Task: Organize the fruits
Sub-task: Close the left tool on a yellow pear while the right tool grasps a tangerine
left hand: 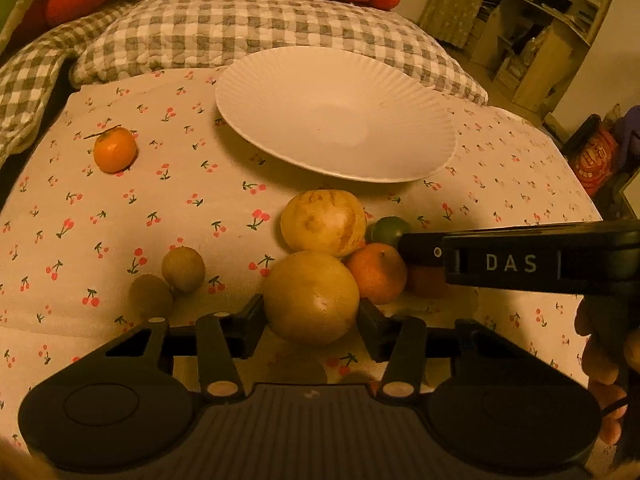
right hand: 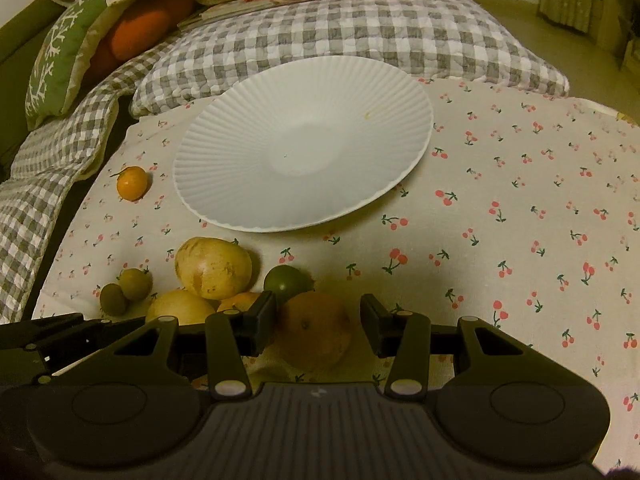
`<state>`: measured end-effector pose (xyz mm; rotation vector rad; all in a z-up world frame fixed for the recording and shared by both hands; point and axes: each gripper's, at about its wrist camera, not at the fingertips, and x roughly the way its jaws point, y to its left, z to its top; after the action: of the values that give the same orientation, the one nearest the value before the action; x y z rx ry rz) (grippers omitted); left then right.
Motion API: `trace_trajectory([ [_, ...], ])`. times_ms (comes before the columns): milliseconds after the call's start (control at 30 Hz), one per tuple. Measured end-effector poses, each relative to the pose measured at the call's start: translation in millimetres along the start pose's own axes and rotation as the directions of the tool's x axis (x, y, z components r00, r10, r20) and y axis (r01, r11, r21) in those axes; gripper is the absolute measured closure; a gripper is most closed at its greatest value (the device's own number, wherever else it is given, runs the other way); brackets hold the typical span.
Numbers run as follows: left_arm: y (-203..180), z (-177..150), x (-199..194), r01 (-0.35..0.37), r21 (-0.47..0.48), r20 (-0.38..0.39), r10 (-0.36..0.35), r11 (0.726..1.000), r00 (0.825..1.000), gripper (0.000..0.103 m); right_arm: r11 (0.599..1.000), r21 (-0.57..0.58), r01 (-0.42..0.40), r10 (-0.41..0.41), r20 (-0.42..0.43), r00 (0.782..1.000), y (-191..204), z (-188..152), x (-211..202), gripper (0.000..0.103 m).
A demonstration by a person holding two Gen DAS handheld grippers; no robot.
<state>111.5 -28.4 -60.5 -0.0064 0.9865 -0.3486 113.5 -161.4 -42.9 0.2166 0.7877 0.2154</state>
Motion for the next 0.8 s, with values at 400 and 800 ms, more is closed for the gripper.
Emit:
trace_trajectory([
  [400, -1, 3, -8, 0.004, -0.021, 0.000, -0.004, 1.000, 1.000, 0.067, 0.999, 0.019, -0.044, 0.043, 0.023, 0.999, 1, 0, -16, 0.077],
  [800, 2, 1, -18, 0.018, -0.061, 0.007, -0.017, 0.998, 1.000, 0.067, 0.996, 0.059, -0.067, 0.067, 0.001, 0.998, -6, -4, -11, 0.061],
])
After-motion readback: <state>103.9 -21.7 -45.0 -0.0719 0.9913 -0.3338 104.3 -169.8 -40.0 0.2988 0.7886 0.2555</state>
